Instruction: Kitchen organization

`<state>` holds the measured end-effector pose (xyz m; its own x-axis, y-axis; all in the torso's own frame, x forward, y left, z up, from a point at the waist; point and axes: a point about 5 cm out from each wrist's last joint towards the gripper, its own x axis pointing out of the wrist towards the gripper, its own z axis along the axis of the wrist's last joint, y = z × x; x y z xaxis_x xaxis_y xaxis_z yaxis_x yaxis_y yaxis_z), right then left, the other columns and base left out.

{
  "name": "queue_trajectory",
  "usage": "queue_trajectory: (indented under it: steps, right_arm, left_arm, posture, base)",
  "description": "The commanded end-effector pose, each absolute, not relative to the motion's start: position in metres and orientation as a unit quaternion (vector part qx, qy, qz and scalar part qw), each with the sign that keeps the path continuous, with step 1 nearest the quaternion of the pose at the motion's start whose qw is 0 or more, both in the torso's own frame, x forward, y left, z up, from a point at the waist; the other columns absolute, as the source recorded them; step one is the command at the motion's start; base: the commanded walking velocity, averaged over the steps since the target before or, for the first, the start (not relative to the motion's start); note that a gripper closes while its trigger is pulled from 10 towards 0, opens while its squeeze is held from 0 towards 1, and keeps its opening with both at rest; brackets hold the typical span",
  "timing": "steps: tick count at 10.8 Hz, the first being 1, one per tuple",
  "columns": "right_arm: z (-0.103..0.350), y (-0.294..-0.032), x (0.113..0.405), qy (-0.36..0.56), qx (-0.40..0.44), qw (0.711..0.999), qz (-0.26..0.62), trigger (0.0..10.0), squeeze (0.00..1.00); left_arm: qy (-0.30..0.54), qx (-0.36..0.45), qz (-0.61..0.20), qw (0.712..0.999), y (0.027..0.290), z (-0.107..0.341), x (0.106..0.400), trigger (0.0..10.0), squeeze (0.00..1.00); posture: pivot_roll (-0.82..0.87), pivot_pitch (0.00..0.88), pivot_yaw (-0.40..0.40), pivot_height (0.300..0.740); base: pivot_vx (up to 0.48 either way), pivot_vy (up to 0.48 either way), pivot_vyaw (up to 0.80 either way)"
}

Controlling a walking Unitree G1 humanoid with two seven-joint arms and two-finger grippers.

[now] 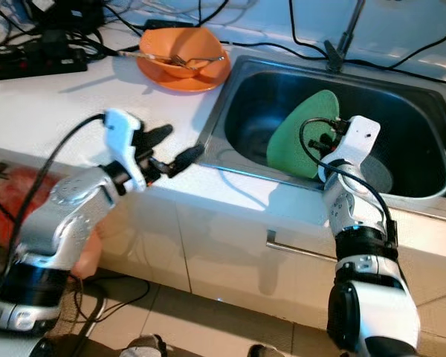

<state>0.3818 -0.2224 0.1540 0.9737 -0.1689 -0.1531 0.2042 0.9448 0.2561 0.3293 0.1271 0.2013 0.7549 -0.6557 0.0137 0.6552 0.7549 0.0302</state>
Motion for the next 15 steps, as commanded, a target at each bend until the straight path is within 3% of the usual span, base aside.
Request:
queue_trajectory:
  steps: [1, 5, 6, 7, 8, 10, 11, 12, 15]
  right_arm:
    - [0.133, -0.233, 0.374, 0.101, 0.125, 0.979, -0.128, 0.0, 0.00]
    - [0.115, -0.246, 0.367, 0.123, 0.116, 0.970, -0.174, 0.2, 0.00]
    - [0.114, -0.248, 0.366, 0.121, 0.126, 0.968, -0.182, 2.2, 0.00]
    - [0.112, -0.251, 0.365, 0.123, 0.129, 0.966, -0.188, 3.4, 0.00]
    - [0.106, -0.255, 0.361, 0.140, 0.115, 0.964, -0.194, 10.0, 0.00]
    - [0.097, -0.263, 0.355, 0.169, 0.088, 0.961, -0.201, 10.0, 0.00]
    - [0.097, -0.264, 0.355, 0.171, 0.087, 0.960, -0.202, 10.0, 0.27]
    - [0.099, -0.263, 0.357, 0.170, 0.081, 0.962, -0.196, 10.0, 1.00]
    - [0.107, -0.260, 0.362, 0.156, 0.085, 0.966, -0.188, 10.0, 1.00]
  left_arm:
    - [-0.017, 0.022, -0.359, 0.933, 0.123, 0.204, 0.331, 10.0, 0.00]
    - [-0.009, 0.037, -0.390, 0.920, 0.112, 0.205, 0.337, 10.0, 0.00]
    - [-0.011, 0.039, -0.397, 0.917, 0.106, 0.209, 0.345, 10.0, 0.00]
    - [-0.016, 0.042, -0.407, 0.913, 0.098, 0.213, 0.351, 10.0, 0.00]
    - [-0.022, 0.047, -0.415, 0.908, 0.091, 0.217, 0.355, 10.0, 0.00]
    - [-0.029, 0.041, -0.422, 0.905, 0.083, 0.221, 0.361, 10.0, 0.00]
    - [-0.029, 0.037, -0.422, 0.905, 0.083, 0.220, 0.361, 10.0, 0.00]
    - [-0.025, 0.034, -0.421, 0.906, 0.086, 0.217, 0.361, 10.0, 0.00]
    - [-0.021, 0.021, -0.410, 0.912, 0.093, 0.213, 0.366, 10.0, 0.00]
  posture:
    - [0.18, 0.111, -0.005, 0.740]
    - [0.20, 0.127, 0.025, 0.740]
    - [0.19, 0.127, 0.034, 0.740]
    - [0.19, 0.127, 0.041, 0.740]
    - [0.18, 0.128, 0.046, 0.740]
    - [0.17, 0.131, 0.040, 0.740]
    - [0.17, 0.133, 0.036, 0.740]
    - [0.17, 0.134, 0.032, 0.740]
    - [0.17, 0.133, 0.030, 0.740]
  base:
    - [0.000, 0.000, 0.00]
    - [0.000, 0.000, 0.00]
    - [0.000, 0.000, 0.00]
    - [0.000, 0.000, 0.00]
    - [0.000, 0.000, 0.00]
    - [0.000, 0.000, 0.00]
    - [0.000, 0.000, 0.00]
    - [0.000, 0.000, 0.00]
    - [0.000, 0.000, 0.00]
